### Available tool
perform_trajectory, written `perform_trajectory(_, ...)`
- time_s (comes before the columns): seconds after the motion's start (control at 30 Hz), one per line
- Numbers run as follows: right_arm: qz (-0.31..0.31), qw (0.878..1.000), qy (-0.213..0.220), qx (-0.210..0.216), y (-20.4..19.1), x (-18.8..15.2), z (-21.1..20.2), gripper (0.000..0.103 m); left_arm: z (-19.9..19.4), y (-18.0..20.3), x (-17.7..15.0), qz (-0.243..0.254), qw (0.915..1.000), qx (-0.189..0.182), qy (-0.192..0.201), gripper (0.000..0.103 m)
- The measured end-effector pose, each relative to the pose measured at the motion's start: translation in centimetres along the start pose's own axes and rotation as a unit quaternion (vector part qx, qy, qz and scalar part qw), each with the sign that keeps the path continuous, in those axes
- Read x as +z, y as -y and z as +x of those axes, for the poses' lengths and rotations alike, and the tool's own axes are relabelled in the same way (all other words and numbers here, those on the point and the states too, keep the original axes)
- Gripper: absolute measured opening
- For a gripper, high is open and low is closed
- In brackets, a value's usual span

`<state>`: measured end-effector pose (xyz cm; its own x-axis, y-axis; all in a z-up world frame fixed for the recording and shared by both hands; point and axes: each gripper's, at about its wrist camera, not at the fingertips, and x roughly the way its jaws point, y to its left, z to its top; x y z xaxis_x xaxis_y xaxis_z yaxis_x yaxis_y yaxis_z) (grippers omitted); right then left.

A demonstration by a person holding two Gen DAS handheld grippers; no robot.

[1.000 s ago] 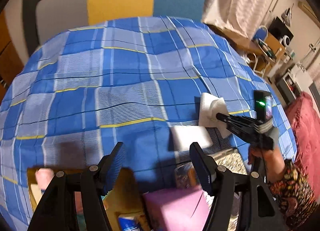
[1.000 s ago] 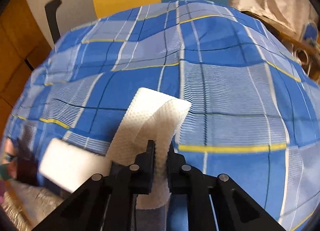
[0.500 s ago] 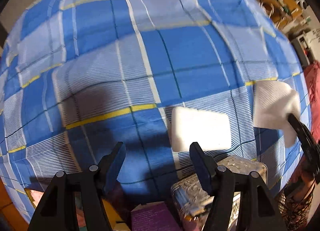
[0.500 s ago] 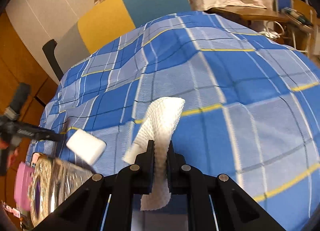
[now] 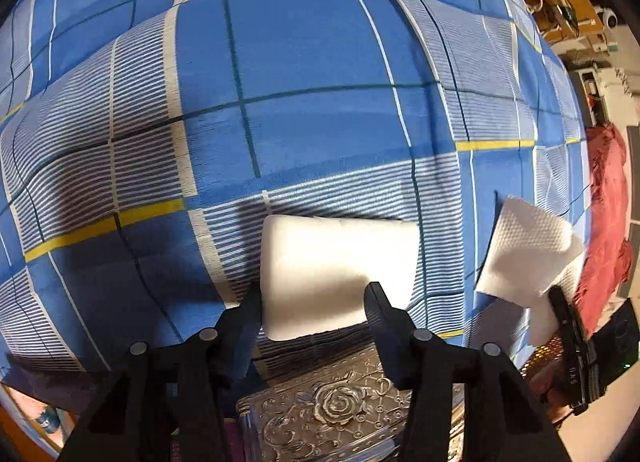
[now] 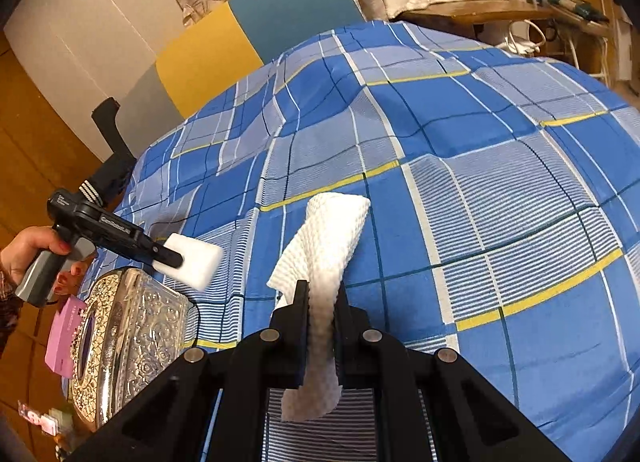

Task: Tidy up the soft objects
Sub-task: 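Grasp the white rectangular pad with the left gripper while the right holds the cloth, then carry the white pad over the gold tray with the left gripper while the right carries the cloth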

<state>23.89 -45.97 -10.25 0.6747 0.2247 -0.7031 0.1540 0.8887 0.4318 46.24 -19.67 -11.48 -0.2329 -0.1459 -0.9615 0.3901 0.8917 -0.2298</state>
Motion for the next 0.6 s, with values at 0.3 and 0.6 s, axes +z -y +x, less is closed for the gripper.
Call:
perform_trajectory(0.3, 0.002, 1.000, 0.016, 0.003, -0.4, -0.8, -0.8, 0.011, -3.5, 0.2, -1.4, -0.015, 0.9957, -0.025, 0.088, 0.029)
perform_trajectory(0.6, -0.016, 0.999, 0.036, -0.027, -1.3, -1.2, -2.9, 0.011, -7.4, -2.8, -4.7, -0.050, 0.9810, -0.093, 0.162, 0.027)
